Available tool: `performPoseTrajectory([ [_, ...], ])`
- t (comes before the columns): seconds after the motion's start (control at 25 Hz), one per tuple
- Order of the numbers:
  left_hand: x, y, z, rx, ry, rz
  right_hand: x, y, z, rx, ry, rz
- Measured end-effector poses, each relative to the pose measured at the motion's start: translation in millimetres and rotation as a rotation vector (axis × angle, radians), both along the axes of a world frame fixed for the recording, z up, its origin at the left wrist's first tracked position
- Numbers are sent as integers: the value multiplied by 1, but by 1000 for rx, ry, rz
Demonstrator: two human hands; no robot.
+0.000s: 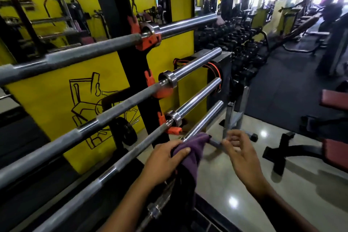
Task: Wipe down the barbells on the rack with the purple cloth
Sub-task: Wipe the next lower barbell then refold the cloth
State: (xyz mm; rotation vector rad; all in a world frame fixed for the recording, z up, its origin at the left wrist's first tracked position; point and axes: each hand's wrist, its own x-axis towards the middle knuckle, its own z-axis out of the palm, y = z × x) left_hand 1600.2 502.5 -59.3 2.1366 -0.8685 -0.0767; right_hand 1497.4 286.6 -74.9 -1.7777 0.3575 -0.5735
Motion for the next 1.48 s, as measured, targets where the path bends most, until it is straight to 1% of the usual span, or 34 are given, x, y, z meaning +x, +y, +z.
performPoseTrajectory([
  [0.04, 10, -11, -3, -7, -8, 38, 5, 1, -4, 113, 40, -34],
  [0.12, 19, -36, -8, -12, -5, 34, 13, 8, -21, 473, 230, 23],
  [0.16, 18, -49, -7, -1, 0, -22, 19, 11, -29, 684, 322, 55],
  [0.2, 16, -64, -5, 25, -15, -102, 25, 15, -31, 907, 361, 66],
  [0.24, 15, -77, -3, 66, -51, -196, 33, 18, -33, 1104, 342, 50],
  [0.28, 14, -89, -1, 127, -105, -285, 41, 19, -30, 1260, 260, 20],
  [0.32, 16, -100, 1, 209, -149, -358, 49, 15, -32, 1358, 158, -14],
  [0.36, 20, -108, 3, 268, -177, -411, 56, 12, -28, 1412, 77, -35],
  [0.4, 27, -114, 6, 311, -179, -446, 64, 4, -29, 1416, 39, -43],
  [0.48, 47, -118, 10, 353, -271, -472, 82, -17, -41, 1360, 68, -121],
  [0.56, 73, -123, 13, 375, -432, -437, 105, -34, -54, 1299, 170, -161],
  [0.64, 98, -135, 12, 397, -492, -400, 127, -46, -68, 1269, 303, -154],
  [0.68, 105, -143, 7, 429, -518, -417, 135, -50, -74, 1292, 332, -168],
  [0.72, 108, -150, 2, 477, -536, -453, 141, -53, -81, 1339, 318, -156],
  [0.8, 107, -165, -5, 577, -483, -576, 149, -61, -89, 1437, 252, -144],
  [0.88, 114, -173, -12, 625, -431, -667, 155, -73, -92, 1502, 104, -181],
  [0.92, 122, -174, -13, 613, -454, -642, 161, -82, -91, 1514, 34, -181],
  [0.96, 134, -172, -14, 585, -499, -575, 171, -92, -92, 1493, -34, -156],
  [1.0, 150, -169, -15, 556, -545, -486, 181, -105, -92, 1530, -114, -147],
  [1.04, 169, -165, -14, 542, -585, -394, 188, -115, -88, 1540, -151, -137],
  [1.12, 204, -154, -11, 567, -636, -240, 206, -132, -86, 1480, -177, -171],
  [1.16, 218, -149, -10, 586, -623, -197, 215, -139, -83, 1413, -154, -239],
  [1.2, 226, -146, -11, 598, -585, -183, 224, -147, -83, 1367, -173, -246],
  [1.28, 235, -141, -22, 615, -520, -183, 245, -159, -70, 1184, -219, -189],
  [1.32, 236, -139, -28, 606, -490, -181, 255, -166, -64, 1040, -204, -166],
  [1.48, 240, -134, -42, 480, -374, -145, 304, -207, -50, 68, -168, -143],
])
